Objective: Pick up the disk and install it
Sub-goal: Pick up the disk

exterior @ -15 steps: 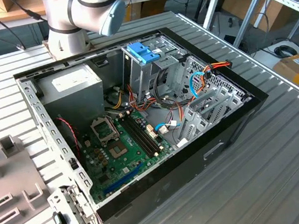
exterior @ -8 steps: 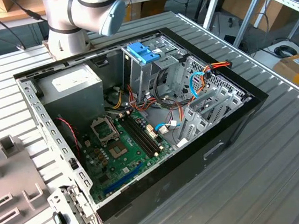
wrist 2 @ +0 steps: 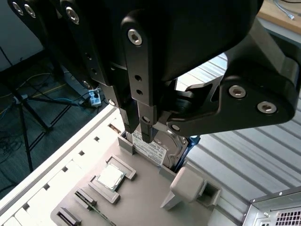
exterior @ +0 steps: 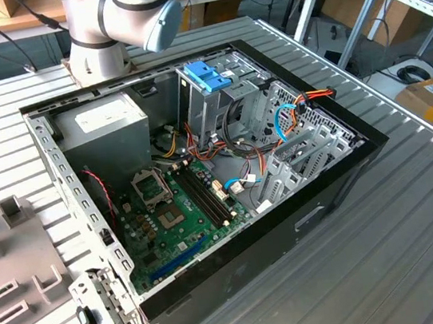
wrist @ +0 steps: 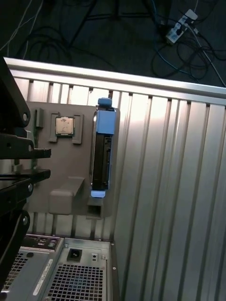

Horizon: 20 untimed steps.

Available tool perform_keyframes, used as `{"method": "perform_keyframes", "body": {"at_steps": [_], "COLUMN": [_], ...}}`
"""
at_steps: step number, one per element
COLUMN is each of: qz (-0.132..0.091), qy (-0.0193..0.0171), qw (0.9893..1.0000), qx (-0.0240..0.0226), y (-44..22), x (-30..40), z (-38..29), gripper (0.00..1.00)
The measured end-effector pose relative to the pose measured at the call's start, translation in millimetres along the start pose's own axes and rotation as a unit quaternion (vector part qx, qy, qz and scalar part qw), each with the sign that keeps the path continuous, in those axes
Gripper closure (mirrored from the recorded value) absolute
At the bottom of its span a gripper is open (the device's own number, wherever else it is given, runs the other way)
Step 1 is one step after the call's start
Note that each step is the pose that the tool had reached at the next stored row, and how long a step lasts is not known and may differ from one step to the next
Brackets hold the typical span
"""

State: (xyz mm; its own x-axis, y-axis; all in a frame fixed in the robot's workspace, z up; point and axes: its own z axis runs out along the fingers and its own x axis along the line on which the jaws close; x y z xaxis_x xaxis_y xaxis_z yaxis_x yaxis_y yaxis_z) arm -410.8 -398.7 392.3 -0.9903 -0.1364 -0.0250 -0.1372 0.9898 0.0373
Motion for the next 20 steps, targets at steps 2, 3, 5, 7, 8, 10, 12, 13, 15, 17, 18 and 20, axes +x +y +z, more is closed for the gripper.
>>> {"method": "perform_keyframes", "body": {"at_steps": [2, 3, 5, 7, 8, 10, 12, 13, 15, 17, 18, 20], "qz": [-0.007, -0.009, -0.015, -0.022, -0.027, -0.032, -0.039, -0.041, -0.046, -0.052, -0.056, -0.061], "qy": [0.0002, 0.0004, 0.0006, 0.0008, 0.0010, 0.0012, 0.0014, 0.0015, 0.0017, 0.0019, 0.0021, 0.0023], "qw": [1.0000, 1.0000, 0.9999, 0.9998, 0.9996, 0.9995, 0.9993, 0.9992, 0.9989, 0.9987, 0.9984, 0.9981], "qx": [-0.0002, -0.0002, -0.0004, -0.0005, -0.0007, -0.0008, -0.0009, -0.0010, -0.0011, -0.0013, -0.0014, -0.0015], "y": [0.0, 0.0, 0.0, 0.0, 0.0, 0.0, 0.0, 0.0, 0.0, 0.0, 0.0, 0.0], "x": [0.0, 0.0, 0.0, 0.0, 0.0, 0.0, 0.0, 0.0, 0.0, 0.0, 0.0, 0.0], "z": [0.0, 0.0, 0.0, 0.0, 0.0, 0.0, 0.0, 0.0, 0.0, 0.0, 0.0, 0.0], "gripper": [0.76, 0.76, 0.76, 0.76, 0.76, 0.76, 0.76, 0.76, 0.76, 0.76, 0.76, 0.76]}}
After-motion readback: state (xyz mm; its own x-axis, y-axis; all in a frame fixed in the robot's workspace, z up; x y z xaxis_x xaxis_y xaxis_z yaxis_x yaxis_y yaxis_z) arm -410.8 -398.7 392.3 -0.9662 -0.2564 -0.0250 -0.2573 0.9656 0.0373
